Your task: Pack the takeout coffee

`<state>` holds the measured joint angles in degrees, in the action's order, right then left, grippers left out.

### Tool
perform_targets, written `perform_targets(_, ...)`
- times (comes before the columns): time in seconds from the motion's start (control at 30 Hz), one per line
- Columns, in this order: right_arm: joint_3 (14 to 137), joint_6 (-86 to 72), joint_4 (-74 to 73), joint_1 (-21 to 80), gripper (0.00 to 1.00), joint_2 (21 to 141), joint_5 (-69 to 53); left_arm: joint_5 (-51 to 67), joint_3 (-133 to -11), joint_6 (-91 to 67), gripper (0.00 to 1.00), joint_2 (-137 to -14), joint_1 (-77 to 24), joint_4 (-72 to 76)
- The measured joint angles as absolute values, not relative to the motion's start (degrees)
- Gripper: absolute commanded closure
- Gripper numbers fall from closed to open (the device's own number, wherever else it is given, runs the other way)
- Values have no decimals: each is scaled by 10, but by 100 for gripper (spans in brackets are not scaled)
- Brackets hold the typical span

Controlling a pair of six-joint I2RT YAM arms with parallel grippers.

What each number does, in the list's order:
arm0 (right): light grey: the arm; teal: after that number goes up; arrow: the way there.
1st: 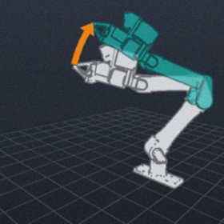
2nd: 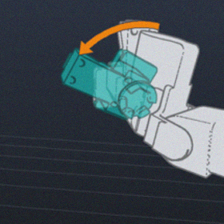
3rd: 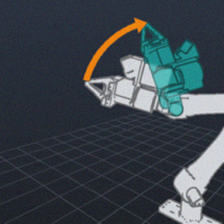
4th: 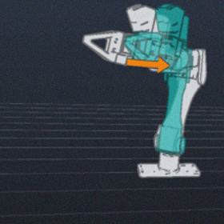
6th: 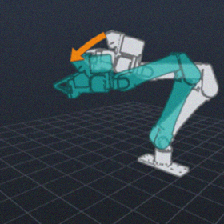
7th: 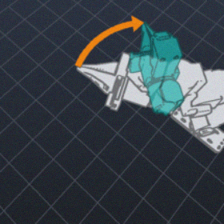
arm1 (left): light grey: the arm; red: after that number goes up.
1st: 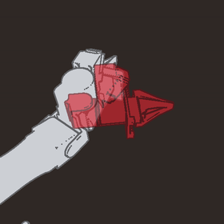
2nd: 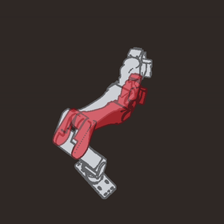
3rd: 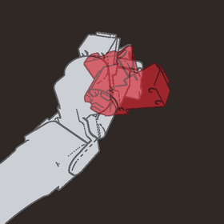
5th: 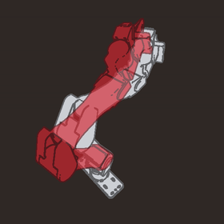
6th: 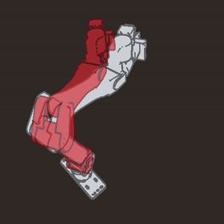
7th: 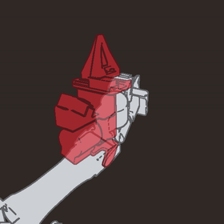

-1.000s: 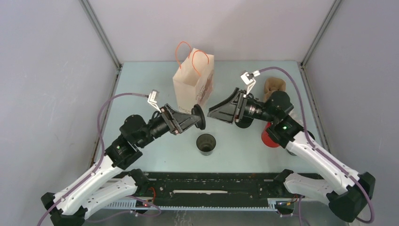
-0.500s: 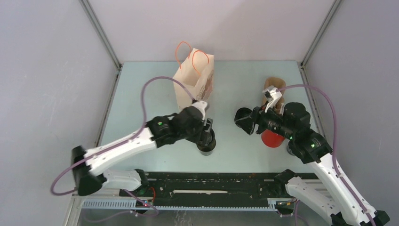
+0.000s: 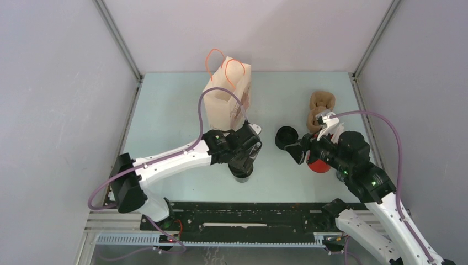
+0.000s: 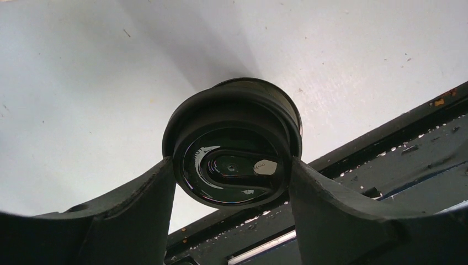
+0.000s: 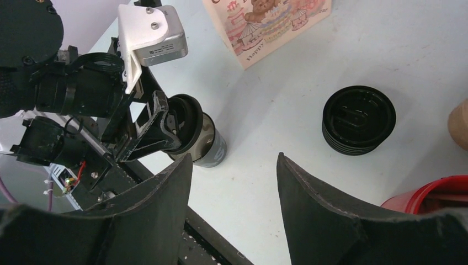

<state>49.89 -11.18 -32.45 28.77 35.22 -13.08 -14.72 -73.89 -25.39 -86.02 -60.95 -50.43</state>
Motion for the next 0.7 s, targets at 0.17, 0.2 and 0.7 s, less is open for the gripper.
perform_targets(0.17, 499, -106, -324, 285, 34, 354, -125, -138, -757, -247, 35, -878, -611, -508)
perform_targets(0.2, 499, -106, -324, 284, 34, 354, -125, -134, -760, -247, 35, -883, -611, -507)
perform_targets(0.7, 484, -106, -323, 263, 34, 350, -143, -132, -770, -248, 34, -921, -633, -533)
